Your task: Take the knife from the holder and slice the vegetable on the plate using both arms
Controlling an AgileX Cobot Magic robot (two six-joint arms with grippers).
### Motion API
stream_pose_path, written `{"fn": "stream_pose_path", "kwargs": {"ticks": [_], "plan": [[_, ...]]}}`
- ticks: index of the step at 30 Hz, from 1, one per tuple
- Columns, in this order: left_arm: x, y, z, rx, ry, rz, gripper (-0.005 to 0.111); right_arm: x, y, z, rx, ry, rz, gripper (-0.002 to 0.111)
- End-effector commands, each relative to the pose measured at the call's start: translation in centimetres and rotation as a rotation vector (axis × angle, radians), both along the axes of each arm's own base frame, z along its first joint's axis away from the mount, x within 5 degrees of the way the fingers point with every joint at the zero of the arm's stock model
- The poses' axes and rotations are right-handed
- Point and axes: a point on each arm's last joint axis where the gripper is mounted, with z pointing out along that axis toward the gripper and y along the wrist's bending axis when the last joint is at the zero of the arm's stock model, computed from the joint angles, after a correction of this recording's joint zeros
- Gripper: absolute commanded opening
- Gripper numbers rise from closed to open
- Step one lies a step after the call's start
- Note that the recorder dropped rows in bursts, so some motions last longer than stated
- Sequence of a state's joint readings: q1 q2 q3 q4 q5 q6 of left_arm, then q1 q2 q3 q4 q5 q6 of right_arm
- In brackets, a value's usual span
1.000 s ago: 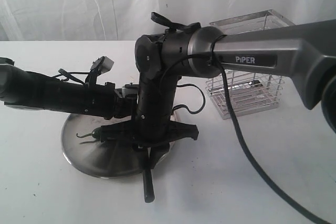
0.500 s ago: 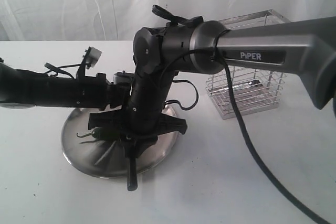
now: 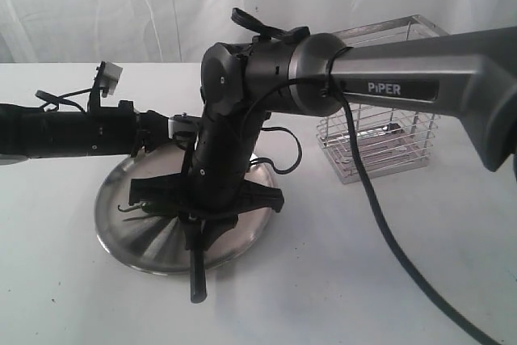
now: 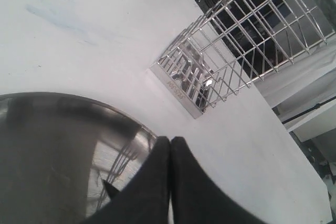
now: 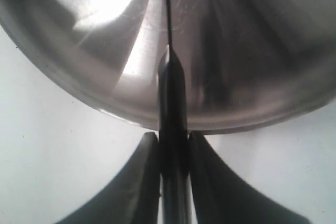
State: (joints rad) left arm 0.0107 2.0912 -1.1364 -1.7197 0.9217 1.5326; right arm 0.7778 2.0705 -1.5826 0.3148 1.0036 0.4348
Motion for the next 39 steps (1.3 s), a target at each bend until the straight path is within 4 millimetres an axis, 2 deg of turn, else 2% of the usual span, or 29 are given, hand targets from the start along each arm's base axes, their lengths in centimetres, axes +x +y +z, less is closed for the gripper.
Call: {"fn": "stream_pose_path", "kwargs": {"ticks": [1,5,9,15,22,39], "plan": [[-0.1,-0.2,0.3,0.006,-0.022,-0.018,0.0,-0.1,-0.4,0.5,-0.031,-0.003,-0.007,0.0],[-0.1,-0.2,-0.5,0.031,-0.008,-0.033,0.0,-0.5,-0.4,0.1,-0.047,0.051,-0.007,0.0],[-0.4,-0.8,-2.8,-0.017,0.06,-0.071,0.0,-0.5,-0.2,0.1,-0.026,0.053,-0.014,0.0],[-0.4,-1.5,-2.4,-0.079,0.047,-0.081,0.0,-0.5,-0.3,-0.6,-0.05,0.082,-0.008,0.0],[-0.7,-2.5,-2.5,-0.062,0.047,-0.111,0.0,-0.3,-0.3,-0.7,-0.058,0.053,-0.008,0.0],[-0.7,-2.5,-2.6,-0.052,0.05,-0.103,0.0,0.0,-0.5,-0.4,-0.069,0.007,-0.007,0.0]]}}
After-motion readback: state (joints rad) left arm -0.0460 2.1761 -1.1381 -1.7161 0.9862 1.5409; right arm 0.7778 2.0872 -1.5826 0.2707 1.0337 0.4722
